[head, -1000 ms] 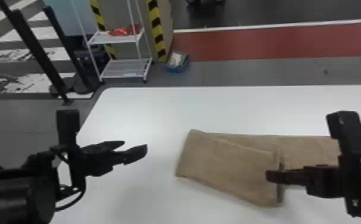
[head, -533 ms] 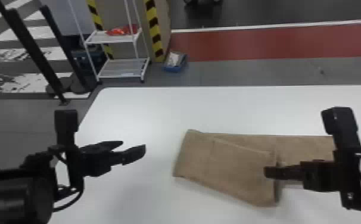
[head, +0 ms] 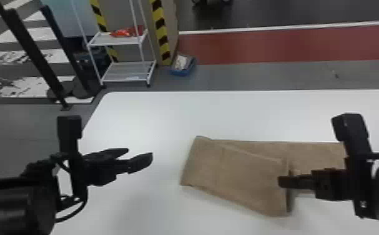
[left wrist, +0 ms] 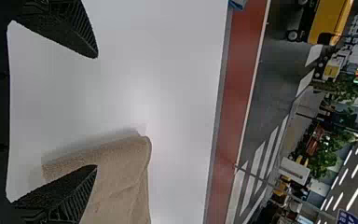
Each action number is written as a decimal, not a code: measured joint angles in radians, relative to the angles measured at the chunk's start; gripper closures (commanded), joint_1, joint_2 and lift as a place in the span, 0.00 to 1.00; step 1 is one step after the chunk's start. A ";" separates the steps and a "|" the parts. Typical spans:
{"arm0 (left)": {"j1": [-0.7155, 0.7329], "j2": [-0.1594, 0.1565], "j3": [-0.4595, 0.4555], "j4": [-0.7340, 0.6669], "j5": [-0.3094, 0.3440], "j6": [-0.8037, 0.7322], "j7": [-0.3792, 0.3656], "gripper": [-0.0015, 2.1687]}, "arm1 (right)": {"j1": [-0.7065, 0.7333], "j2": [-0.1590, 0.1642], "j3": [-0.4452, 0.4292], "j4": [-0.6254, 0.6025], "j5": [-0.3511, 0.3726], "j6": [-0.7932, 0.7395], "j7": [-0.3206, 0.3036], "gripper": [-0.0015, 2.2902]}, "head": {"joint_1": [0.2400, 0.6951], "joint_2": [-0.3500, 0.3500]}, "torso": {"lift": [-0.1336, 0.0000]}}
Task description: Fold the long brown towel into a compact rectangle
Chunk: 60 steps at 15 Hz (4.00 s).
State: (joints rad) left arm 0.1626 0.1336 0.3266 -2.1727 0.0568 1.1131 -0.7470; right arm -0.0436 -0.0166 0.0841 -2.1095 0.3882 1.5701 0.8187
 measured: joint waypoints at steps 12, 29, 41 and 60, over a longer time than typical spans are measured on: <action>0.000 0.003 0.000 0.019 0.002 -0.006 0.000 0.02 | 0.006 -0.009 0.003 0.008 0.007 0.000 0.031 0.52 | 1.00 0.74 | 0.10; 0.004 0.003 -0.001 0.036 0.001 -0.026 0.000 0.02 | 0.001 -0.018 0.016 0.015 0.022 0.000 0.056 0.44 | 1.00 0.74 | 0.10; 0.008 0.003 -0.005 0.027 0.001 -0.028 -0.003 0.02 | 0.047 -0.020 0.002 -0.055 0.021 0.000 0.109 0.62 | 1.00 0.75 | 0.10; 0.003 0.003 -0.026 0.045 0.001 -0.031 0.001 0.02 | 0.116 -0.046 -0.042 -0.120 0.051 0.000 0.162 0.27 | 1.00 0.70 | 0.10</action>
State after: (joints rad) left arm 0.1654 0.1365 0.3007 -2.1275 0.0583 1.0823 -0.7462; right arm 0.0720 -0.0628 0.0425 -2.2294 0.4388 1.5701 0.9803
